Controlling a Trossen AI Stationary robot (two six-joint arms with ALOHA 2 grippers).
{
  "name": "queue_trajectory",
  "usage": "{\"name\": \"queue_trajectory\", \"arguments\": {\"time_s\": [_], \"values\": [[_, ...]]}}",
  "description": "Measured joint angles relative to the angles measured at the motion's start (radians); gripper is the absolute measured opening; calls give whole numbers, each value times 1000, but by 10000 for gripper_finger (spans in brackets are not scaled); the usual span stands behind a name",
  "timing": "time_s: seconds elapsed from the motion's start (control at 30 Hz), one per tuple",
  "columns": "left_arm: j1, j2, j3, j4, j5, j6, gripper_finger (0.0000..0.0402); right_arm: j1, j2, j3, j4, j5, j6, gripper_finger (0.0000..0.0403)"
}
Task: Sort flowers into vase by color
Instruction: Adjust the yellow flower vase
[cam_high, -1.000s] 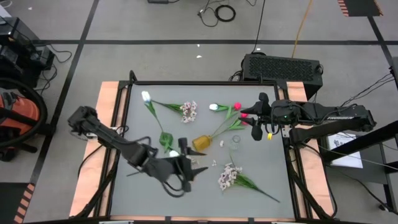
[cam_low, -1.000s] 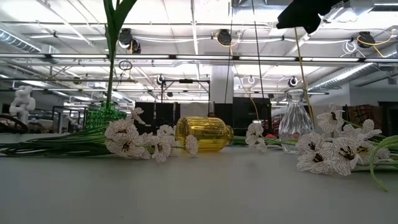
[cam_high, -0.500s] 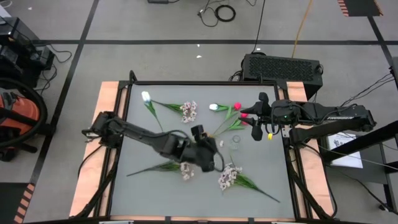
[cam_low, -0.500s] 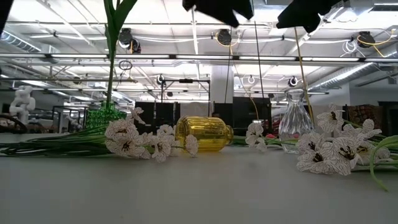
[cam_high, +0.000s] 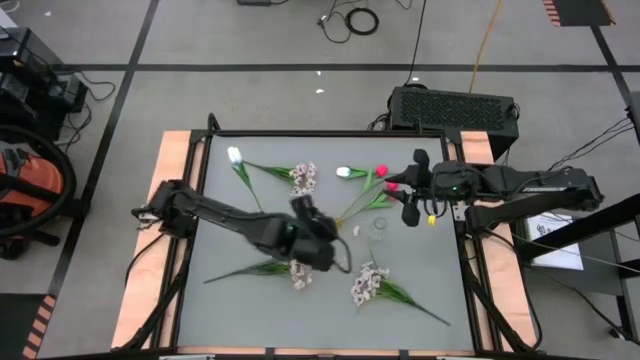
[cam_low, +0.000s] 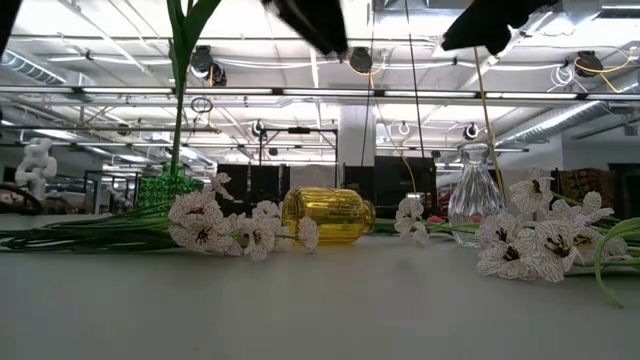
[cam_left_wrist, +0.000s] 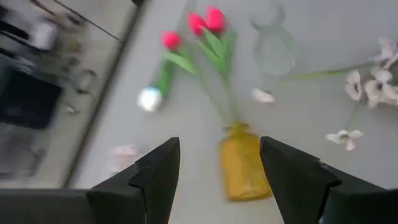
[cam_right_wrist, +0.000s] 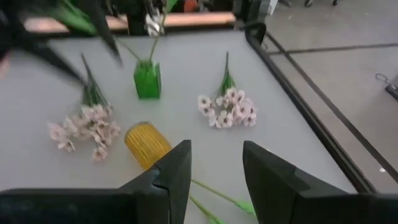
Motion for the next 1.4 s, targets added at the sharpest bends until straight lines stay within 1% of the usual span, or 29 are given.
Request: {"name": "queue_trajectory", "arguments": {"time_s": [0.1,0.2,0.33,0.4,0.57,0.67,0.83,0.9,0.97,1.1,1.2,1.27,1.4], "values": [[-55,-105,14,-49,-77,-17,227,-1,78,-1,13,-2,-47,137],[-117,-196,12,-52,-125,-15,227,-12,183,-2,28,-13,-122,137],[-210,-315,12,-57,-229,-5,227,-75,330,7,82,-134,-221,137],[-263,-363,12,-59,-277,11,227,-104,409,41,97,-185,-249,137],[-378,-441,12,-113,-383,0,227,-121,618,189,2,-191,-324,146],[-415,-461,12,-205,-410,-84,227,-120,735,282,-72,-193,-373,168],[-446,-450,9,-422,-424,-311,227,-103,885,364,-92,-240,-456,211],[-454,-440,4,-485,-431,-394,227,-96,927,377,-103,-245,-480,221],[-466,-437,-26,-505,-436,-434,227,-95,954,382,-97,-248,-493,225],[-484,-438,-79,-506,-441,-449,227,-99,985,382,-106,-245,-504,226],[-489,-438,-108,-506,-442,-482,227,-99,990,381,-108,-279,-507,226],[-488,-438,-120,-504,-445,-491,227,-98,989,382,-105,-294,-509,226],[-487,-438,-121,-498,-449,-491,227,-92,989,382,-102,-294,-526,226]]}}
